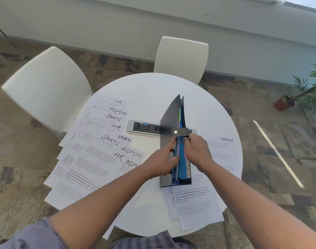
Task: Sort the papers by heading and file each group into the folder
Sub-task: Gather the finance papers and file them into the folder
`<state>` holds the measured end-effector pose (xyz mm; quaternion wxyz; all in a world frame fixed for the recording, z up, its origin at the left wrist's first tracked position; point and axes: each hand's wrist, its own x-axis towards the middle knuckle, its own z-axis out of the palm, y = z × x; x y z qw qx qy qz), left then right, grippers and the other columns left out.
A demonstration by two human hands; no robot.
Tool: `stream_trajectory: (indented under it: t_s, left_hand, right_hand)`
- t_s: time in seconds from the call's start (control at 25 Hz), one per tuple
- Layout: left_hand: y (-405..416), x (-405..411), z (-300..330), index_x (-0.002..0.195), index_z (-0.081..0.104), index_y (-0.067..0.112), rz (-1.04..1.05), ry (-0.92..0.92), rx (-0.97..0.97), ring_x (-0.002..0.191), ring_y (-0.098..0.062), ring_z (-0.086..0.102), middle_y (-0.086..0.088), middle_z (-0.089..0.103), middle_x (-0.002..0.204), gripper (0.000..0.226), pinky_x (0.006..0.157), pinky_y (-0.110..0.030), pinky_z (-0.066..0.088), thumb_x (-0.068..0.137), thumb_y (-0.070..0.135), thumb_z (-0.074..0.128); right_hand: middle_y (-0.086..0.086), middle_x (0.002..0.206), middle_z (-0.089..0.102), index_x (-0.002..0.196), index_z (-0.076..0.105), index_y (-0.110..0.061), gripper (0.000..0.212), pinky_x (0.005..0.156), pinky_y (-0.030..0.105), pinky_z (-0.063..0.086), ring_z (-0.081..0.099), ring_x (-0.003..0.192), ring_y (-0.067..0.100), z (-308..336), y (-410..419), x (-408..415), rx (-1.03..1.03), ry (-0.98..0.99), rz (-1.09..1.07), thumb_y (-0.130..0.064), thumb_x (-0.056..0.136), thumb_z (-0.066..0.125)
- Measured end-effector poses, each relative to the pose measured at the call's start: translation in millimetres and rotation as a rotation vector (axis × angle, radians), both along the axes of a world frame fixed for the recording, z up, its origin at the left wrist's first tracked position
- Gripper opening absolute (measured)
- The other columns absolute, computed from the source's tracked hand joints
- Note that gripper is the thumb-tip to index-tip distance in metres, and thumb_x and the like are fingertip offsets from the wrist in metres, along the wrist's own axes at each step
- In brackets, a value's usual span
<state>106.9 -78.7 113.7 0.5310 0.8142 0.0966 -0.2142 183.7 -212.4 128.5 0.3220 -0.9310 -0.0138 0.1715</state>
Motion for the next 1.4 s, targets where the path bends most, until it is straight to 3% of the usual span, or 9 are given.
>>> stream_trajectory:
  t_s: [0.16, 0.24, 0.32, 0.64, 0.8, 0.88, 1.0, 1.12, 1.4]
  left_hand:
    - [-1.9, -0.3, -2.9, 0.16, 0.002, 0.048, -0.005, 0.018, -0.027, 0.068, -0.019, 0.066, -0.005, 0.061, 0.138, 0.075, 0.073, -0.046, 0.064, 0.101, 0.034, 0.045]
    - [-1.6, -1.2, -2.9, 0.161, 0.002, 0.048, 0.006, 0.025, -0.053, 0.066, -0.016, 0.065, 0.0, 0.059, 0.14, 0.075, 0.072, -0.043, 0.064, 0.102, 0.033, 0.046]
    - [-1.1, -1.6, -2.1, 0.161, 0.001, 0.047, 0.013, 0.034, -0.085, 0.067, -0.014, 0.063, 0.004, 0.056, 0.142, 0.074, 0.069, -0.039, 0.064, 0.103, 0.033, 0.046]
    - [-2.6, -2.9, -5.1, 0.16, 0.003, 0.048, 0.025, 0.028, -0.143, 0.075, -0.016, 0.066, 0.003, 0.056, 0.142, 0.074, 0.06, -0.03, 0.057, 0.103, 0.03, 0.045]
    - [-3.6, -3.7, -7.7, 0.16, 0.005, 0.048, 0.041, 0.031, -0.168, 0.072, -0.014, 0.066, 0.001, 0.059, 0.139, 0.073, 0.058, -0.028, 0.055, 0.102, 0.03, 0.045]
    - [-3.2, -4.4, -7.1, 0.16, 0.005, 0.047, 0.044, 0.025, -0.155, 0.073, -0.013, 0.066, 0.001, 0.058, 0.139, 0.073, 0.058, -0.028, 0.056, 0.103, 0.031, 0.046]
    - [-3.0, -6.0, -2.9, 0.161, 0.007, 0.043, 0.05, -0.02, -0.112, 0.071, -0.01, 0.065, 0.0, 0.055, 0.141, 0.072, 0.061, -0.027, 0.059, 0.103, 0.029, 0.047]
    - [-3.5, -6.2, 0.6, 0.161, 0.007, 0.044, 0.043, -0.05, -0.067, 0.065, -0.012, 0.064, -0.002, 0.053, 0.142, 0.073, 0.065, -0.032, 0.062, 0.103, 0.027, 0.047]
    - [-4.0, -4.8, -0.8, 0.162, 0.003, 0.043, 0.016, -0.032, -0.008, 0.063, -0.016, 0.065, -0.001, 0.051, 0.146, 0.074, 0.075, -0.04, 0.063, 0.102, 0.028, 0.044]
  right_hand:
    - [0.012, 0.079, 0.064, 0.083, 0.058, -0.007, 0.02, 0.056, 0.035, 0.045, 0.056, 0.068, 0.028, 2.7, 1.5, 3.5, 0.025, 0.063, 0.076, -0.011, 0.096, 0.044]
    - [0.018, 0.088, 0.07, 0.092, 0.064, -0.012, 0.022, 0.071, 0.05, 0.061, 0.068, 0.081, 0.04, 0.6, -3.8, 6.0, 0.089, 0.17, 0.11, -0.009, 0.084, 0.044]
    - [0.021, 0.096, 0.073, 0.099, 0.066, -0.017, 0.035, 0.083, 0.062, 0.059, 0.071, 0.096, 0.045, 6.0, -8.5, 5.4, 0.164, 0.277, 0.129, -0.002, 0.078, 0.043]
    - [0.02, 0.107, 0.072, 0.12, 0.061, -0.023, 0.059, 0.093, 0.06, 0.057, 0.07, 0.108, 0.037, 17.2, -12.1, -1.7, 0.224, 0.418, 0.177, 0.02, 0.083, 0.044]
    - [0.009, 0.108, 0.073, 0.123, 0.059, -0.024, 0.06, 0.082, 0.045, 0.062, 0.07, 0.103, 0.025, 25.1, -12.8, -8.1, 0.335, 0.493, 0.161, 0.023, 0.089, 0.043]
    - [0.008, 0.1, 0.076, 0.109, 0.065, -0.024, 0.047, 0.08, 0.046, 0.062, 0.073, 0.096, 0.026, 22.6, -13.8, -11.1, 0.323, 0.464, 0.122, 0.017, 0.093, 0.046]
    - [0.008, 0.084, 0.074, 0.086, 0.065, -0.014, 0.018, 0.077, 0.053, 0.062, 0.072, 0.081, 0.028, 12.7, -17.4, -14.1, 0.114, 0.229, 0.128, -0.015, 0.1, 0.054]
    - [0.004, 0.064, 0.059, 0.064, 0.049, -0.013, 0.048, 0.062, 0.042, 0.048, 0.055, 0.062, 0.023, 9.5, -16.2, -22.1, -0.062, 0.015, 0.133, -0.037, 0.106, 0.047]
    - [0.004, 0.067, 0.056, 0.072, 0.045, -0.014, 0.027, 0.057, 0.036, 0.037, 0.047, 0.061, 0.022, 6.4, -1.3, -17.0, -0.015, -0.07, 0.029, -0.021, 0.099, 0.044]
